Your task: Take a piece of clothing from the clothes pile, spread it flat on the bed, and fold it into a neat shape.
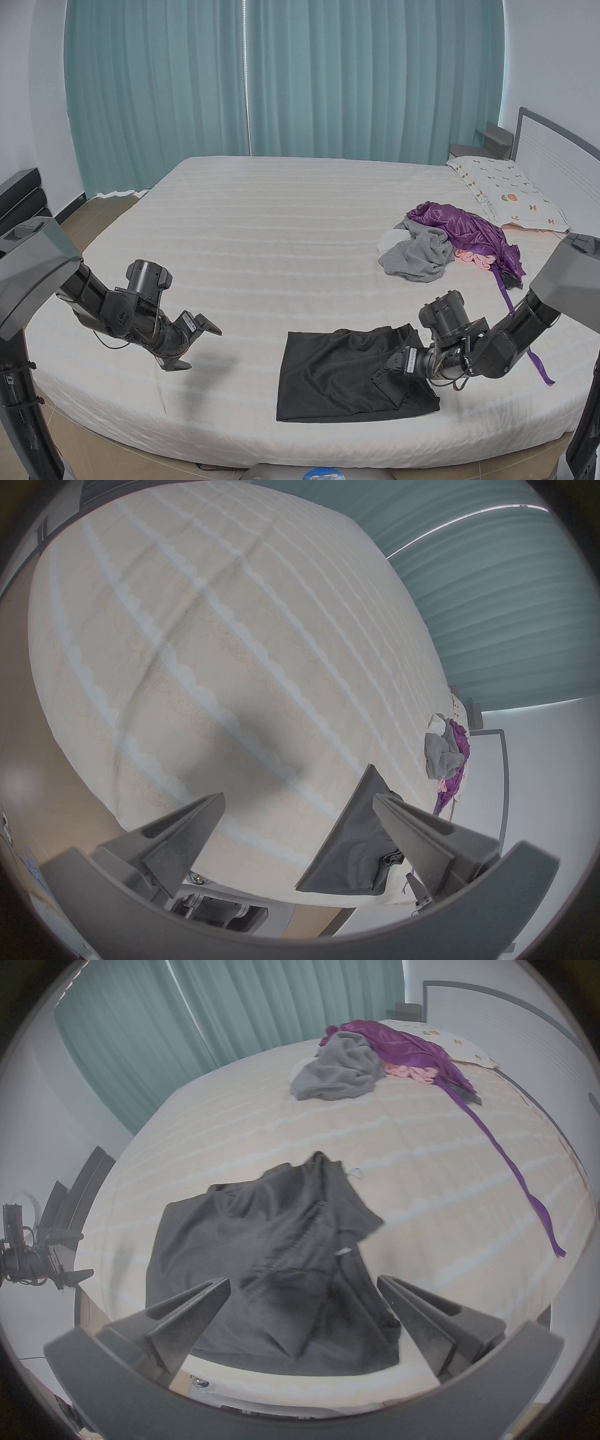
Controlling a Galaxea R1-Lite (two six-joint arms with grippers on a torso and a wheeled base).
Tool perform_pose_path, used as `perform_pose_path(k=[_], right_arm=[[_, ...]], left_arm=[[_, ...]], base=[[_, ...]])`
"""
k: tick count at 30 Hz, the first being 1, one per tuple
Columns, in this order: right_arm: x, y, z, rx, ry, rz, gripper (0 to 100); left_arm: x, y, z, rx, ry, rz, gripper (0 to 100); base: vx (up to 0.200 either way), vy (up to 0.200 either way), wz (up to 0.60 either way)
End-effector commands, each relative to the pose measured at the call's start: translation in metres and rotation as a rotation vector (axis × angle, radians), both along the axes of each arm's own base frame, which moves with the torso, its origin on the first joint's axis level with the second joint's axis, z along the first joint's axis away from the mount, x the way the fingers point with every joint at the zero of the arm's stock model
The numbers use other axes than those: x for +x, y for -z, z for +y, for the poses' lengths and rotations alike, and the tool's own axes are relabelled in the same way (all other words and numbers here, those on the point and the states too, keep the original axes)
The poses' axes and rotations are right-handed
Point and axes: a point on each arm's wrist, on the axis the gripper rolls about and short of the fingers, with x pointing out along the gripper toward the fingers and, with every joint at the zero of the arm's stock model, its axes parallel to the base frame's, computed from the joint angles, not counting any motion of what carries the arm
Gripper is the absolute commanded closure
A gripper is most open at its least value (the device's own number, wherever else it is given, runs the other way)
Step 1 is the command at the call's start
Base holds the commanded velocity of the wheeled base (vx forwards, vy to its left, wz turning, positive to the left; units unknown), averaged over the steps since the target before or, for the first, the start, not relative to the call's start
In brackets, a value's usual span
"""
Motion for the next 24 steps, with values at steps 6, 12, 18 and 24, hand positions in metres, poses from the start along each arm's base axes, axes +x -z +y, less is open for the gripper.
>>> perform_pose_path(k=[6,12,18,24], right_arm=[[0.034,0.05,0.041,-0.06,-0.051,0.072,0],[0.03,0.048,0.035,-0.109,-0.033,0.124,0],[0.023,0.039,0.019,-0.179,0.015,0.118,0],[0.006,0.02,-0.002,-0.198,0.031,0.124,0]], left_arm=[[0.0,0.0,0.0,-0.002,-0.002,0.0,0],[0.0,0.0,0.0,-0.001,-0.002,0.003,0],[0.0,0.0,-0.001,0.001,0.0,0.002,0],[-0.001,0.001,0.0,0.001,-0.002,0.004,0]], base=[[0.0,0.0,0.0],[0.0,0.0,0.0],[0.0,0.0,0.0],[0.0,0.0,0.0]])
